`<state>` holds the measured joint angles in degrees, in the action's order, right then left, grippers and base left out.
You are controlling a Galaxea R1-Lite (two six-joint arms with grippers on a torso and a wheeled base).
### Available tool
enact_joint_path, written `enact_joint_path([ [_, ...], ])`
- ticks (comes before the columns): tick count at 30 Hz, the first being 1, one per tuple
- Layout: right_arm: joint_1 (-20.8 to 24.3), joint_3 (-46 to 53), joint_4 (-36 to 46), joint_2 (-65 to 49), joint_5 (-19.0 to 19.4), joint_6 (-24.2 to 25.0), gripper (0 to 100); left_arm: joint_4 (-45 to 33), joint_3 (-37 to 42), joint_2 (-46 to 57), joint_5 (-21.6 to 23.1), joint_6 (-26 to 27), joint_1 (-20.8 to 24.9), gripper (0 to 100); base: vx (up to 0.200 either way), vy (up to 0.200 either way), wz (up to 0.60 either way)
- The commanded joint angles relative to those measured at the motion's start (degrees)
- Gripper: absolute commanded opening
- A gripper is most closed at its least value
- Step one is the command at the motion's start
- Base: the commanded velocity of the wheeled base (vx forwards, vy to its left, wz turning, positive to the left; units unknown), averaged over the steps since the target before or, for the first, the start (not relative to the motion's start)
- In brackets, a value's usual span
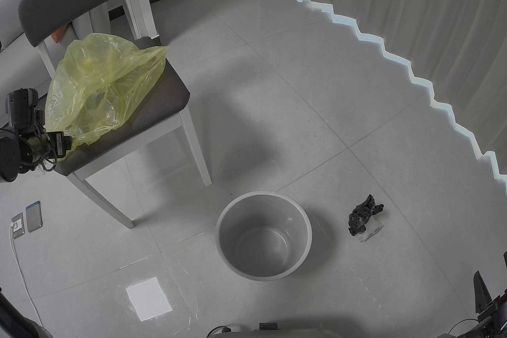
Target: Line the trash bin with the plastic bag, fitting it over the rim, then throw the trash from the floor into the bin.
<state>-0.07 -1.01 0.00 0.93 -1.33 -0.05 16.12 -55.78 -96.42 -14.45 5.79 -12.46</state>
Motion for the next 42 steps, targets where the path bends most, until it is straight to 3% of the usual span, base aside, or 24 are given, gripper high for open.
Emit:
enact_joint_path([
  [1,0.0,1.0,0.0,-0.7,0.0,0.0,100,1.8,-0.1,-1.8,0.0,-0.1,-0.3,100,0.0,0.0,0.0],
  [4,0.0,1.0,0.0,-0.6,-0.1,0.1,100,6.5,0.0,-1.3,0.6,-0.3,-0.3,100,0.0,0.0,0.0],
  [23,0.0,1.0,0.0,-0.7,-0.1,0.0,100,6.9,2.0,-0.4,3.7,-0.4,-2.2,100,0.0,0.0,0.0],
  [24,0.0,0.9,0.0,-0.7,-0.1,0.0,100,6.9,2.0,-0.8,4.0,-0.5,-2.3,0,0.0,0.0,0.0],
  [34,0.0,1.0,0.0,-0.7,0.0,0.2,100,6.9,1.2,-0.7,5.0,-0.7,-2.7,0,0.0,0.0,0.0],
  [36,0.2,-1.8,-5.1,-0.5,0.3,3.5,100,6.9,1.6,1.3,7.8,-0.7,-2.7,0,0.0,0.0,0.0],
  [38,0.4,-9.4,-8.7,3.0,1.2,10.0,100,6.5,1.1,5.7,11.5,-0.8,-2.0,0,0.0,0.0,0.0],
  [42,0.3,-16.2,-8.1,15.5,2.0,10.3,100,3.7,-3.0,15.4,19.5,-0.9,3.9,0,0.0,0.0,0.0],
])
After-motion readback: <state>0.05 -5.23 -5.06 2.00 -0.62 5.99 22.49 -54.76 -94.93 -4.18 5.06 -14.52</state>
